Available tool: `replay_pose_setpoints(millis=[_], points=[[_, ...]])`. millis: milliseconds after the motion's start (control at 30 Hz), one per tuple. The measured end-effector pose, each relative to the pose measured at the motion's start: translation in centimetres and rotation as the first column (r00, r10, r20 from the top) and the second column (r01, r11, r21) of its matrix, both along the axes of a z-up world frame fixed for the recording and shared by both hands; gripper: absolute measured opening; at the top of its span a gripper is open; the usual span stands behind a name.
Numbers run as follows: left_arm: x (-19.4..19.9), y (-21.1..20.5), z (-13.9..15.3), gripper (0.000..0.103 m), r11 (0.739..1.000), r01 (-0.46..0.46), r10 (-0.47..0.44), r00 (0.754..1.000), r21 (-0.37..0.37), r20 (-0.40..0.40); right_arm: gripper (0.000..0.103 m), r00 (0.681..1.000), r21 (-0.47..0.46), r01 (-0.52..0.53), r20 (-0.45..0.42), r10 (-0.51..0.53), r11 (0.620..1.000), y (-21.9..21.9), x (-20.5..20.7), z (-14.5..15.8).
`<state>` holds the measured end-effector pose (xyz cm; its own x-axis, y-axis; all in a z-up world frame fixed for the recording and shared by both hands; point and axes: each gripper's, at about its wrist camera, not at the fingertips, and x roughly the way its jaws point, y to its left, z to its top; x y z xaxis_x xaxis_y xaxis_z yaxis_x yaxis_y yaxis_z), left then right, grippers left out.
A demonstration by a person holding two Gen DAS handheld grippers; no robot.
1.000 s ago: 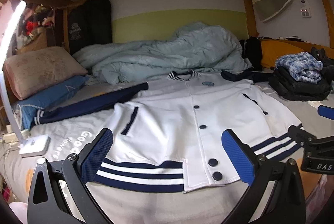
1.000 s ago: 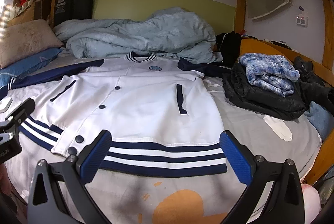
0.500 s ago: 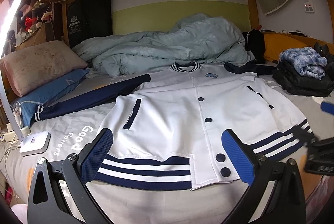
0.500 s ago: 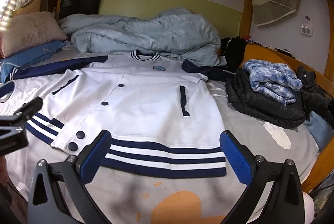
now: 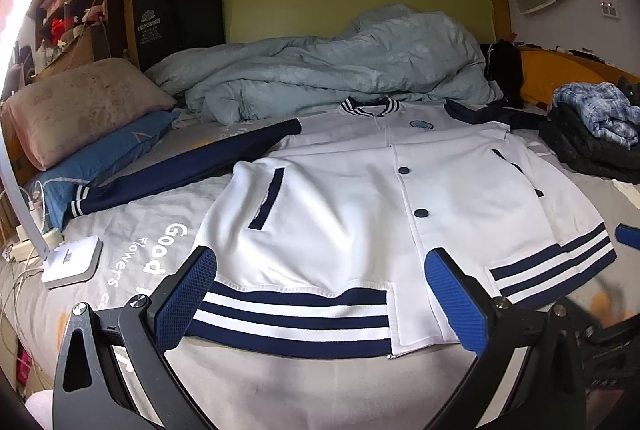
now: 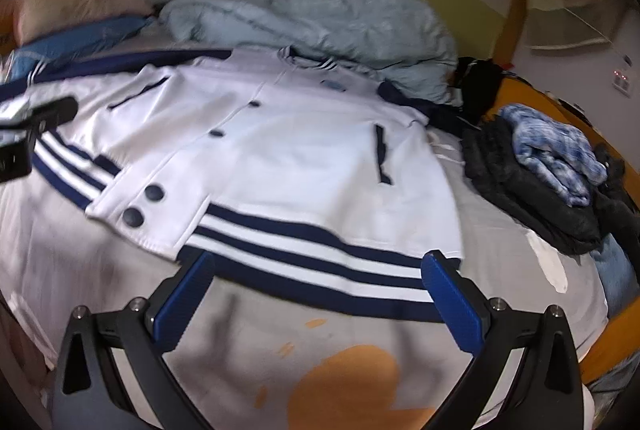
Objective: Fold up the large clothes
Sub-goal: 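Move both tools down toward the striped hem of the jacket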
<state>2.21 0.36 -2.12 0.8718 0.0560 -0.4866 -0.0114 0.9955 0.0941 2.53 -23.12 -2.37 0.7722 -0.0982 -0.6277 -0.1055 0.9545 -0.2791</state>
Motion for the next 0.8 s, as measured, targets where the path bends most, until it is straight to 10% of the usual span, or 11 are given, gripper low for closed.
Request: replay_pose_setpoints(millis=[467,567,800], points=[[0.9,-0.1,-0.7,0.103,0.997,0.07,-0.066,0.991,0.035,-0.113,0.103,0.98,-0.148,-0.124,-0.177,0.097,0.981,2.5,0.9,-4.0],[2.0,-1.2,-2.6,0.103,0.976,0.127,-0.085,0.97,0.176,-0.229,0.103,0.977,-0.097,-0.099,-0.197,0.078,0.99,1.6,1.6,-4.0],[3.0,-2.2,-6.9,0.103,0.945,0.217,-0.094,0.895,0.243,-0.436,0.103,0.974,-0.085,0.09,-0.201,-0.106,0.992,-2.3,4.1,-3.7]])
